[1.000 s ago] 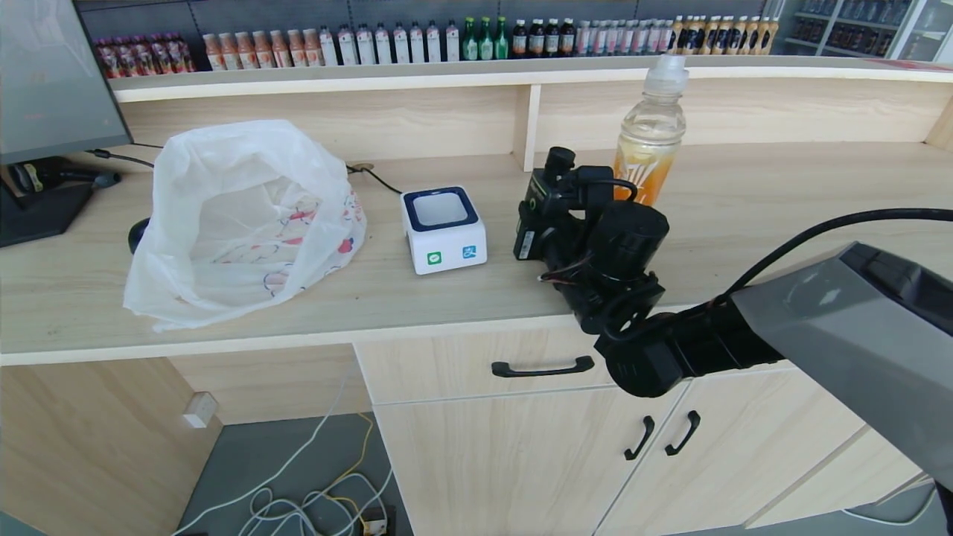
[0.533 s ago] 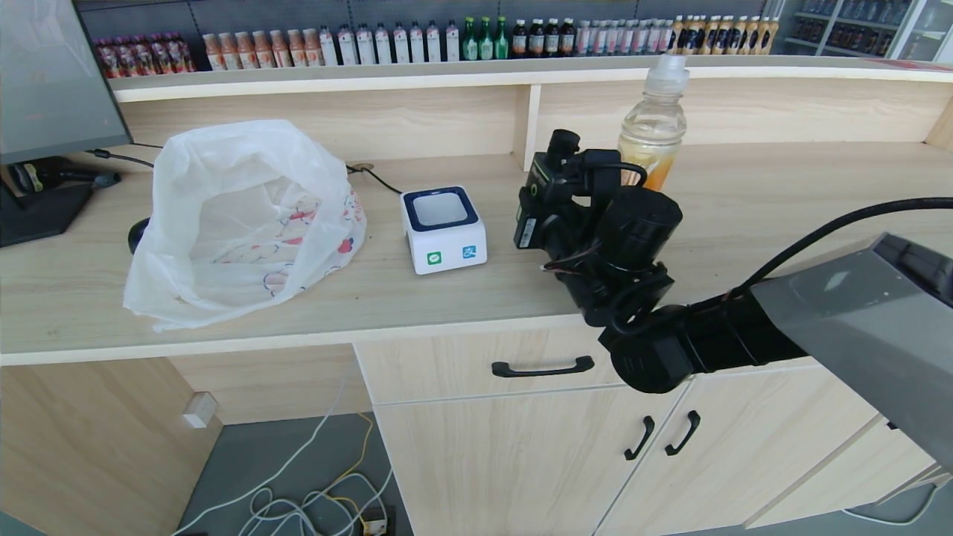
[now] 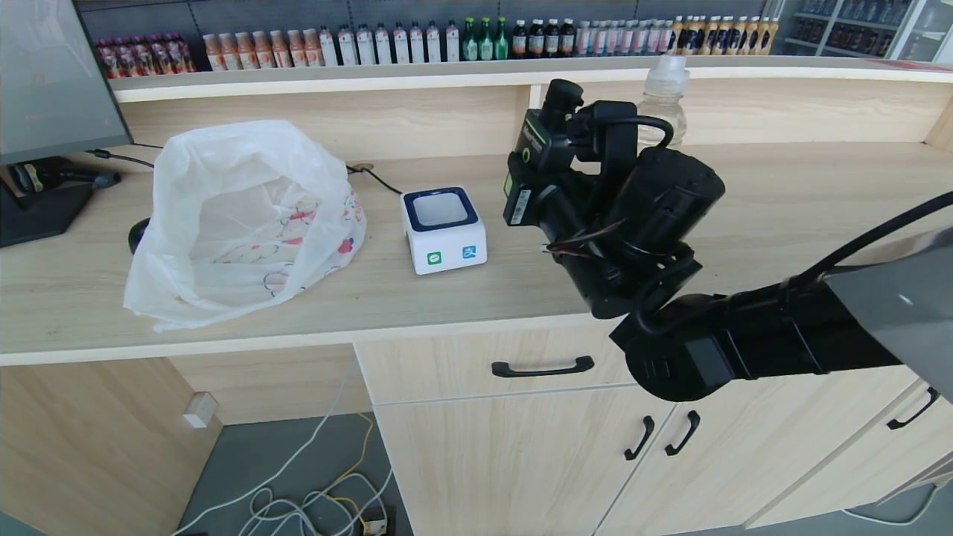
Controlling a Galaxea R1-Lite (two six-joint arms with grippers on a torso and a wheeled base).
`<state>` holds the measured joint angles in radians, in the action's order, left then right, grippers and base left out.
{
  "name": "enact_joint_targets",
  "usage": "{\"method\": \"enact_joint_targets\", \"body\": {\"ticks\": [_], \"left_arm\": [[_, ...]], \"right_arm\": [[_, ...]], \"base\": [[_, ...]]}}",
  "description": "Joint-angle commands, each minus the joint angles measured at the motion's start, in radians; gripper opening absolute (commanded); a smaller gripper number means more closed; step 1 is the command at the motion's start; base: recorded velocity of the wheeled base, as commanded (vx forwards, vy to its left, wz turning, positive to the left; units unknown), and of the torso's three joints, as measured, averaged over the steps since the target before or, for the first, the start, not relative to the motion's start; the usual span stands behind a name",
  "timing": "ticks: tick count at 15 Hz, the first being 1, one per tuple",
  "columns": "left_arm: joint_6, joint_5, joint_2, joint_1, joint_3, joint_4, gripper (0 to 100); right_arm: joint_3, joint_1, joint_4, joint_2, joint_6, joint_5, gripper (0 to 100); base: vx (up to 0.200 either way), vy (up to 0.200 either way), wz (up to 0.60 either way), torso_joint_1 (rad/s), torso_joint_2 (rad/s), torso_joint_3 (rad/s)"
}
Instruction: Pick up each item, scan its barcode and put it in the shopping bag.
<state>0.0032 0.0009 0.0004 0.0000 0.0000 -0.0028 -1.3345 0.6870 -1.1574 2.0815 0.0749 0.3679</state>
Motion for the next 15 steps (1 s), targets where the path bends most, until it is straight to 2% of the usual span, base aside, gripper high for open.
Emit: {"method": "enact_joint_targets", "body": {"ticks": [1,4,10,12,15], "left_arm": [[0.0,0.001,0.0,0.0,0.0,0.0,100],[0.0,0.001,0.0,0.0,0.0,0.0,100],[0.0,0.001,0.0,0.0,0.0,0.0,100],[0.0,0.001,0.0,0.0,0.0,0.0,100],[0.0,0.001,0.0,0.0,0.0,0.0,100]], "right_arm": [[0.072,0.032,-0.015,-0.07,0.002,0.014,0],[0.181,0.062,-0.088,-0.116,0.017,0.04,0],[0.612,0.193,-0.381,-0.245,0.071,0.079,0],[0.693,0.216,-0.413,-0.255,0.089,0.08,0],[0.741,0.286,-0.413,-0.274,0.132,0.08,0]], "base": [[0.0,0.0,0.0,0.0,0.0,0.0],[0.0,0.0,0.0,0.0,0.0,0.0],[0.0,0.0,0.0,0.0,0.0,0.0],[0.0,0.0,0.0,0.0,0.0,0.0],[0.0,0.0,0.0,0.0,0.0,0.0]]}}
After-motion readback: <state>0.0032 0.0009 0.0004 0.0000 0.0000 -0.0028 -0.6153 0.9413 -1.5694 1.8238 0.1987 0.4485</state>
